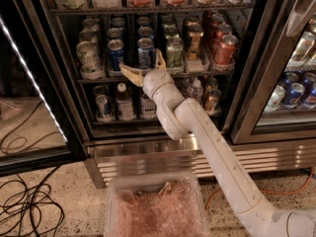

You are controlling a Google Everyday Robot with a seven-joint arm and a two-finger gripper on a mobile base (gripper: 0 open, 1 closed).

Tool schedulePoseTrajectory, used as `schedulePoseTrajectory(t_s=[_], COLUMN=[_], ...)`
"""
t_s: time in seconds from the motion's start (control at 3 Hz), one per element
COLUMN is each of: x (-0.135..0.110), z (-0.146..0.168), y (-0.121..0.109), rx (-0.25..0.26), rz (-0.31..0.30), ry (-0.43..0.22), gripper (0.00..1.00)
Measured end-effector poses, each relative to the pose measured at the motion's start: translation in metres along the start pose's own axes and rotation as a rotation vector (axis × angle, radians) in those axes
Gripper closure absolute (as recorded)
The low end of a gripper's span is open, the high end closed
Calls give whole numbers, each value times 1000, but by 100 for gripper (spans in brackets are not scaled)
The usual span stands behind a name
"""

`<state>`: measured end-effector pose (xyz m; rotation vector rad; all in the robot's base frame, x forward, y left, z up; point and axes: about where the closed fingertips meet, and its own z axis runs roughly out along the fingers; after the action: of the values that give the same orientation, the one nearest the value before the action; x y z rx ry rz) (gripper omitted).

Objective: Pick pepsi can from middle shelf of fridge

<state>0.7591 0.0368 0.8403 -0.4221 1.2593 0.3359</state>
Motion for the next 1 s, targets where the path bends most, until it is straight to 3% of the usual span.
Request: schedulePoseTrajectory(t_s=[0.67, 1.0], x=[-6, -6], z=[7, 7], y=[-15, -15], rx=[53, 53], rz=[2, 2], ry=[-21, -21], gripper=[11, 16])
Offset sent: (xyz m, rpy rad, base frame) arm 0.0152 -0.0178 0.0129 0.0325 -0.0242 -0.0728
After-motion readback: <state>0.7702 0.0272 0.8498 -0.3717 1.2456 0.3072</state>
